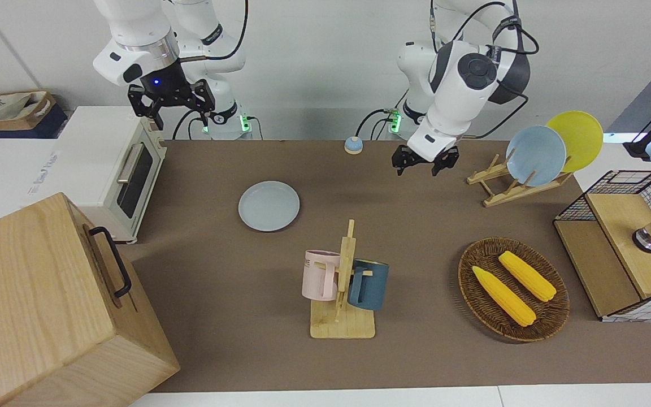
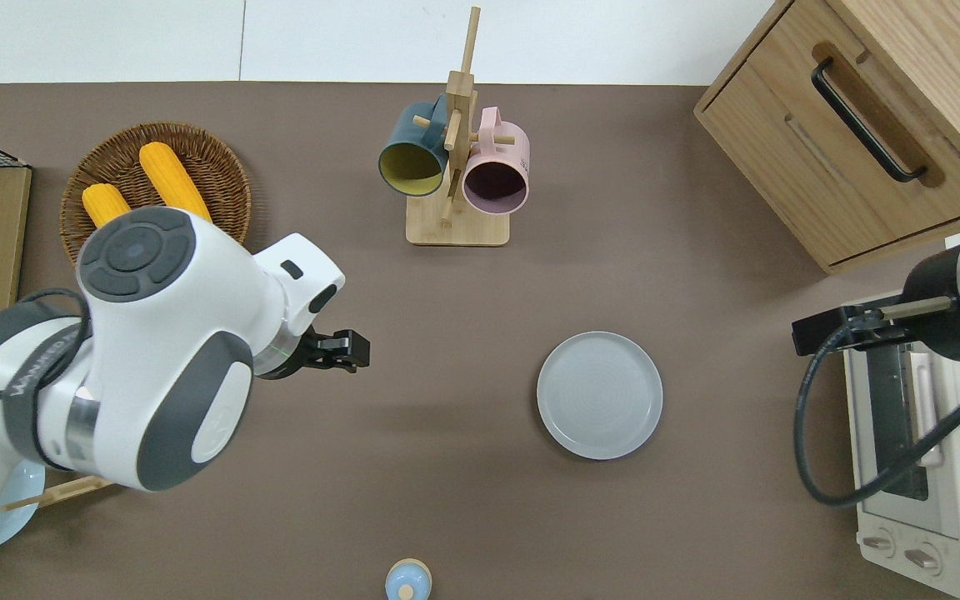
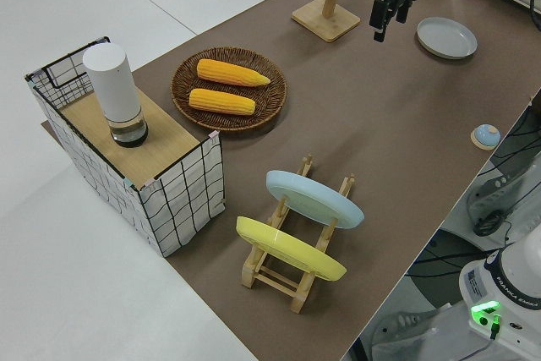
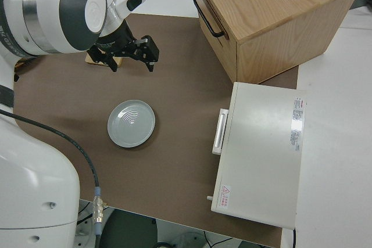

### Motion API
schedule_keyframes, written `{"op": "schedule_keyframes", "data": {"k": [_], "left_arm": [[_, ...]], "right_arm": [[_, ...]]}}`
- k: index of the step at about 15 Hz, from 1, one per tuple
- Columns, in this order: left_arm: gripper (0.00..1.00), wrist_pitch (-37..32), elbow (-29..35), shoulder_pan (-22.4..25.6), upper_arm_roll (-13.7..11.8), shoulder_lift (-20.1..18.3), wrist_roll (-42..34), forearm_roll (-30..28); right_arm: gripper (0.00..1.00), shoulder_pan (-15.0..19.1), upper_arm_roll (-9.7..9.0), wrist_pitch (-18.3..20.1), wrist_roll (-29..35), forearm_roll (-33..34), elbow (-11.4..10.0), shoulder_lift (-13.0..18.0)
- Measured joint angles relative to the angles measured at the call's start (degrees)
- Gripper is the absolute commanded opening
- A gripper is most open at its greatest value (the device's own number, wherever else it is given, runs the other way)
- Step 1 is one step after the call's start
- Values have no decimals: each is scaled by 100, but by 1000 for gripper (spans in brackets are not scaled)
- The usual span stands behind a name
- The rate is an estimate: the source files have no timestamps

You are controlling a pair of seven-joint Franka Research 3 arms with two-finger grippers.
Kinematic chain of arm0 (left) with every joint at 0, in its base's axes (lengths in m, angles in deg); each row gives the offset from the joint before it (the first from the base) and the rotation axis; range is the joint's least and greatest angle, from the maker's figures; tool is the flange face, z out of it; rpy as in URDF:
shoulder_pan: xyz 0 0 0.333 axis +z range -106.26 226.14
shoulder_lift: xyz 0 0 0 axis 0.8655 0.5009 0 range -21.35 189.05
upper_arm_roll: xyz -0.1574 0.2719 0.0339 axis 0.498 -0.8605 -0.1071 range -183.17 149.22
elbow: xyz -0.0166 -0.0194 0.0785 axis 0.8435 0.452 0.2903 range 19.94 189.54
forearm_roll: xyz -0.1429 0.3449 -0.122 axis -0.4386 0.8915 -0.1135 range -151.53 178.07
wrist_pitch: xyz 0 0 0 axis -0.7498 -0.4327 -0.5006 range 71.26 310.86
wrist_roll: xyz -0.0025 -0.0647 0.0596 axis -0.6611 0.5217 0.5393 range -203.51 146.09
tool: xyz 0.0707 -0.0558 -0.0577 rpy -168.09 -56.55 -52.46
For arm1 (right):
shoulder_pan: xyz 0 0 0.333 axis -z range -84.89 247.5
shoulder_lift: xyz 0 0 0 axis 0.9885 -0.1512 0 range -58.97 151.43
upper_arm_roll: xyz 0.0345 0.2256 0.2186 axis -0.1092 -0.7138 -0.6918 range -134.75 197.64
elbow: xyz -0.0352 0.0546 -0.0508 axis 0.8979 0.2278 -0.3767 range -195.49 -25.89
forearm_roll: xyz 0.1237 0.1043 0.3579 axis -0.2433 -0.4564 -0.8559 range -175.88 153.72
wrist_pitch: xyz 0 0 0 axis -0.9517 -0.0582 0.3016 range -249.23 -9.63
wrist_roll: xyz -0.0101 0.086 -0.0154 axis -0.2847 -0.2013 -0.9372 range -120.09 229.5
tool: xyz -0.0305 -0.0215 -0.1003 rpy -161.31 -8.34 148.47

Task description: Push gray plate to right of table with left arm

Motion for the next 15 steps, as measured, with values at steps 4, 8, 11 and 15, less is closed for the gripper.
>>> {"op": "schedule_keyframes", "data": {"k": [4,8,11,15], "left_arm": [[991,-610,-645,437,-99,-68,-360,103],[991,-763,-948,499,-328,-67,-460,366],[991,-941,-1137,504,-551,-66,-1032,387],[991,-1035,-1234,508,-855,-66,-1536,387]], "right_arm": [[983,0,0,0,0,0,0,0],[983,0,0,0,0,0,0,0],[983,0,0,0,0,0,0,0],[983,0,0,0,0,0,0,0]]}}
